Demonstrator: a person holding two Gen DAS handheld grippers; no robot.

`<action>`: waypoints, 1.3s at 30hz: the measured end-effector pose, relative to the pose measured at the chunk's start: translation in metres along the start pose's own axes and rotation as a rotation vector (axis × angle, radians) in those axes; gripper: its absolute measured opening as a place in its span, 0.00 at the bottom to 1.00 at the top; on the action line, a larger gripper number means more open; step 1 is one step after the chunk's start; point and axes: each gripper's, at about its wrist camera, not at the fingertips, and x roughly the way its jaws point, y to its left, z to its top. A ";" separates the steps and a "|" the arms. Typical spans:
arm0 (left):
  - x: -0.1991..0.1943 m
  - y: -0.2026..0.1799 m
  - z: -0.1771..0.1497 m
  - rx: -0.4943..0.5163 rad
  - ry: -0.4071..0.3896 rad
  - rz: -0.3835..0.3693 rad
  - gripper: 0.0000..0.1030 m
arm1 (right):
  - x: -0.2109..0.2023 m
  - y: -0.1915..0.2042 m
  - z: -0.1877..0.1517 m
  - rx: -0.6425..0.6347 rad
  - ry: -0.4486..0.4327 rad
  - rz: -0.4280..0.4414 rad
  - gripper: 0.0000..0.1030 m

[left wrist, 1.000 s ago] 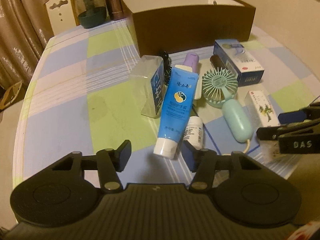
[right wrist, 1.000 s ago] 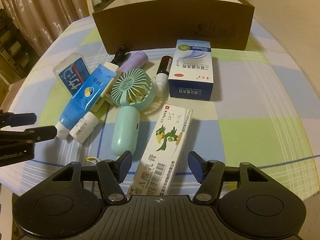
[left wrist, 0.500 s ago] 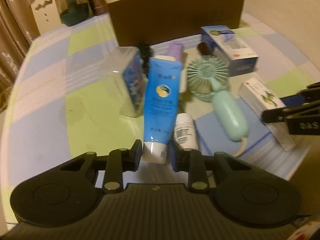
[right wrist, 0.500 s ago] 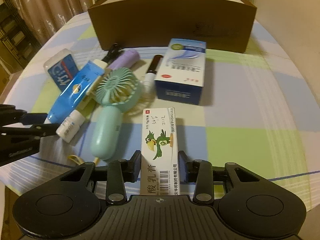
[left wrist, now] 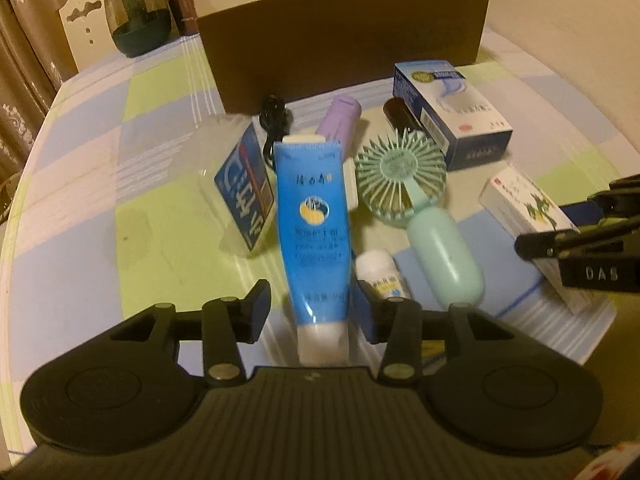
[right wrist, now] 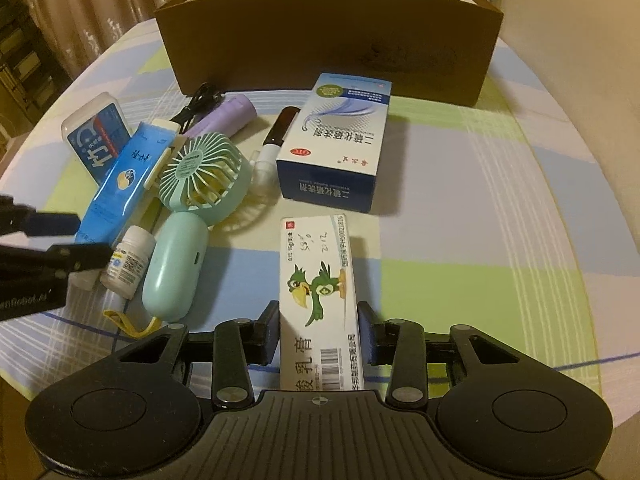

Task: Organize rigid objects
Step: 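Lift the tube and parrot box and carry both over the brown box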

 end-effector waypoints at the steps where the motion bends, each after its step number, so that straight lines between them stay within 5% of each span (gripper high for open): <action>1: 0.001 -0.001 0.002 0.002 -0.002 0.004 0.41 | 0.001 0.000 0.001 -0.003 -0.001 0.000 0.38; 26: -0.004 0.002 0.019 -0.056 0.001 -0.018 0.34 | -0.013 -0.008 0.015 -0.012 -0.031 0.083 0.37; 39: -0.044 0.001 0.058 -0.089 -0.104 -0.006 0.34 | -0.035 -0.018 0.063 -0.022 -0.130 0.149 0.37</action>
